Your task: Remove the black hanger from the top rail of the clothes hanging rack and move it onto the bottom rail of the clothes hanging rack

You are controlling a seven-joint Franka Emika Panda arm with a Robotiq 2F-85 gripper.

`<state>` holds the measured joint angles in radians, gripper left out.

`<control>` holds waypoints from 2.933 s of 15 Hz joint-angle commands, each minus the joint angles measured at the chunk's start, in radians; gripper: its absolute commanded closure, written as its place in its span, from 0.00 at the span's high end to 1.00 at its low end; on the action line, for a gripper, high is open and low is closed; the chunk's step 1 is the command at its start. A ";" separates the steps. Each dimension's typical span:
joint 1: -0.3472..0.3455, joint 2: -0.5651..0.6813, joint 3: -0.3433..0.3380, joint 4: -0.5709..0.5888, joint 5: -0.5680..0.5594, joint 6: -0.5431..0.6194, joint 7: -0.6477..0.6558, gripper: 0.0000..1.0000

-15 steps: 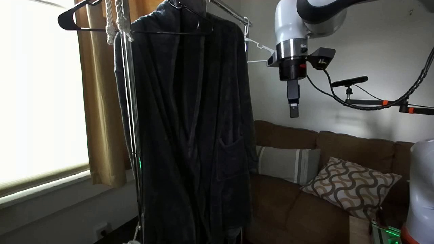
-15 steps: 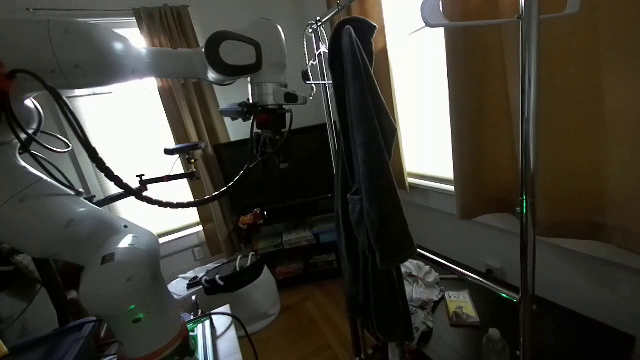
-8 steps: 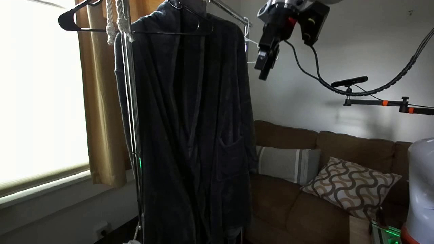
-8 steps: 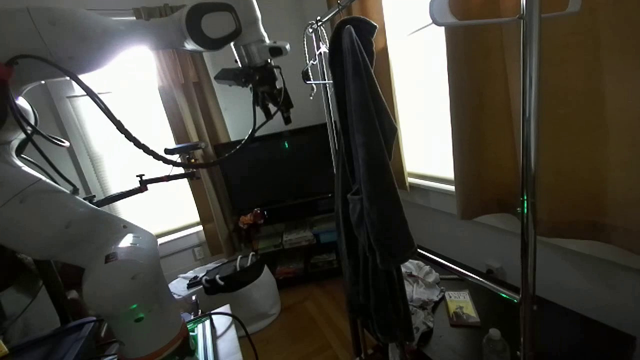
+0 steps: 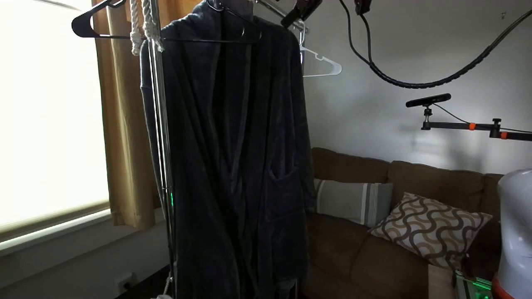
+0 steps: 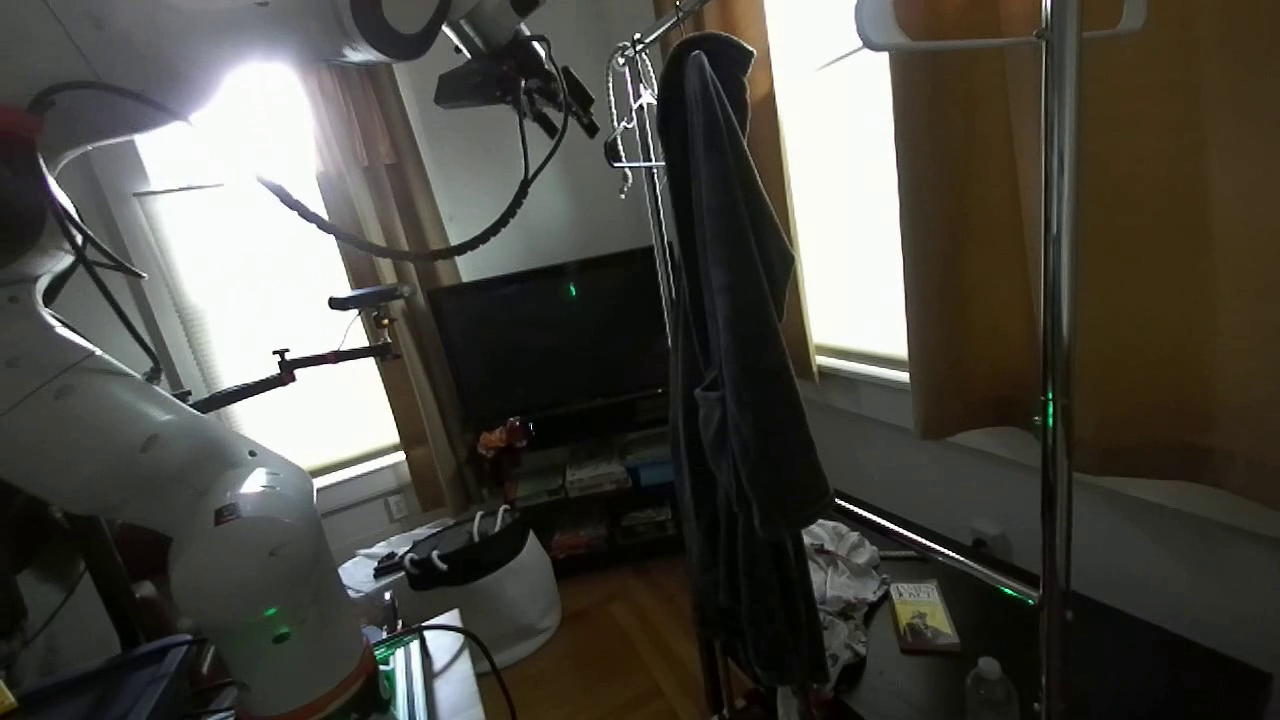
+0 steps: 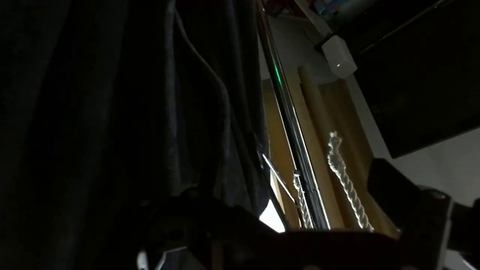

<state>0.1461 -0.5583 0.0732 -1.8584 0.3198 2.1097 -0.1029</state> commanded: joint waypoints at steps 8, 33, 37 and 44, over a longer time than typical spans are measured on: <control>0.064 0.151 -0.021 0.088 -0.033 0.052 -0.183 0.96; 0.068 0.034 -0.048 -0.011 -0.011 0.099 -0.233 0.02; 0.056 -0.103 -0.085 -0.168 -0.039 0.041 -0.249 0.02; 0.054 -0.386 -0.183 -0.457 -0.016 0.007 -0.277 0.02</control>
<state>0.2068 -0.7982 -0.0836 -2.1792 0.2988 2.1230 -0.3740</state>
